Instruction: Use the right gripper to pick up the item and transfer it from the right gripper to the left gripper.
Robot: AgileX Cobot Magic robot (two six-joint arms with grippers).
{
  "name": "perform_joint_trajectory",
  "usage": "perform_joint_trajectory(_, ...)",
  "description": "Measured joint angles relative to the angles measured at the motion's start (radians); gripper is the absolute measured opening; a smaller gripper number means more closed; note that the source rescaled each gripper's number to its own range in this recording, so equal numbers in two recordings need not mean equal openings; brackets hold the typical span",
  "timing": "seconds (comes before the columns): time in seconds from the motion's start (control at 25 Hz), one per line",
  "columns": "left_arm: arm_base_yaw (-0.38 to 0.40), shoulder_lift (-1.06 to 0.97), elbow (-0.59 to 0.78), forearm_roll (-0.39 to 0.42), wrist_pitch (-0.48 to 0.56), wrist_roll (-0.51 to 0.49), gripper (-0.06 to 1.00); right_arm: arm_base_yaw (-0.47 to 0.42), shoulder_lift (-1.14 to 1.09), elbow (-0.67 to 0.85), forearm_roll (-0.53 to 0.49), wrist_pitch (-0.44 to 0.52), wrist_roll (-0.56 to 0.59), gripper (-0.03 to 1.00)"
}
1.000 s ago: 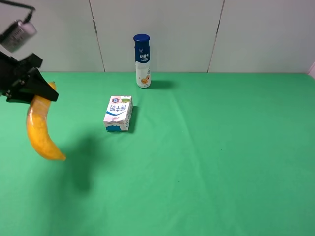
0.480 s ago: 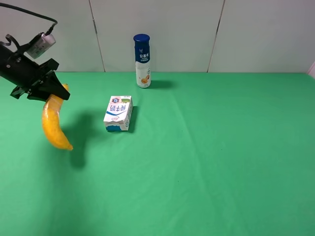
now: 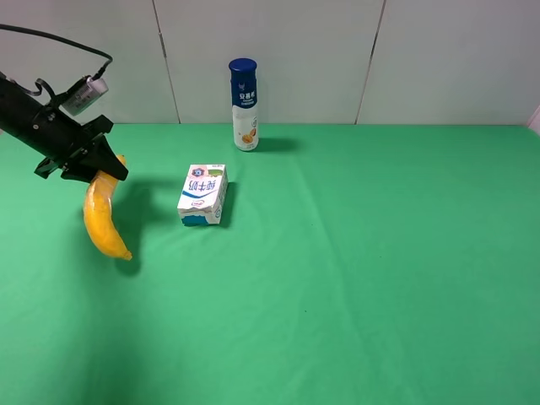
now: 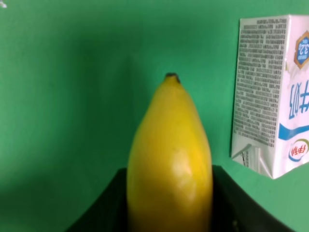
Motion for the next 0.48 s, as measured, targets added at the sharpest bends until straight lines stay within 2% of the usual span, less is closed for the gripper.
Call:
perform_joint_trajectory(0.32, 0.0, 0.0, -0.005, 0.001, -0.011, 0.03, 0.0, 0.0, 0.0, 0.0, 0.0, 0.0, 0.0, 1.0)
perform_joint_trajectory(0.36, 0.0, 0.0, -0.005, 0.001, -0.015, 0.046, 0.03, 0.0, 0.0, 0.0, 0.0, 0.0, 0.0, 1.0)
perform_joint_trajectory(0.44, 0.0, 0.0, -0.005, 0.001, -0.016, 0.074, 0.3, 0.0, 0.0, 0.0, 0.0, 0.0, 0.0, 1.0)
perform_joint_trajectory(0.48, 0.0, 0.0, -0.005, 0.001, -0.017, 0.078, 0.5, 0.0, 0.0, 0.0, 0.0, 0.0, 0.0, 1.0)
